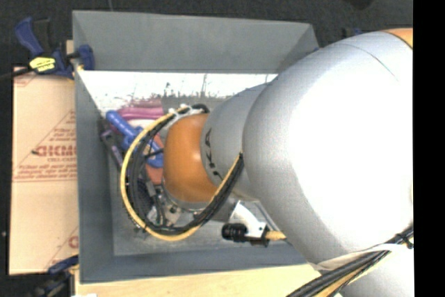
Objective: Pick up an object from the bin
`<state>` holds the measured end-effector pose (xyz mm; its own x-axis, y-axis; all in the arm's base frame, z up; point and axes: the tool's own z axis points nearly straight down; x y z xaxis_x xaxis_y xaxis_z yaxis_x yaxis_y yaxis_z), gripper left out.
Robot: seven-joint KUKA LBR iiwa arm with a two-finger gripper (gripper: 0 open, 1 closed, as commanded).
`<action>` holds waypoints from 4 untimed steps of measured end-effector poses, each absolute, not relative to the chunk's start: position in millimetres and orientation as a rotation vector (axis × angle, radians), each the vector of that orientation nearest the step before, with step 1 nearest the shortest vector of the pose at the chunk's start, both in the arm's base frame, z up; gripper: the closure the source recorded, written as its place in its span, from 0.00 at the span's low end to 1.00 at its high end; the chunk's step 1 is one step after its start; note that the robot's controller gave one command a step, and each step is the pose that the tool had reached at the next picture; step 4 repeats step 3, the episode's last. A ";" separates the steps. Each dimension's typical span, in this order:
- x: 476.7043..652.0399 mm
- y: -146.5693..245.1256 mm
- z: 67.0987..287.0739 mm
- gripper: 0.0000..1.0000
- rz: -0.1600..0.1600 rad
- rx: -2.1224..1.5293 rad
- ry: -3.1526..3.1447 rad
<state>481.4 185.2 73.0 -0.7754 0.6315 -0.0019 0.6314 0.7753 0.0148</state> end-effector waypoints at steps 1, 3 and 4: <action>478.9 182.8 97.2 1.00 0.008 1.050 2.961; 479.6 180.3 161.5 1.00 0.005 1.047 2.961; 479.6 180.3 161.5 1.00 0.005 1.047 2.961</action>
Offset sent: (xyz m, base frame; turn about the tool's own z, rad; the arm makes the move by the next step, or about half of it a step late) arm -0.0023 -0.0019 0.0755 -0.0015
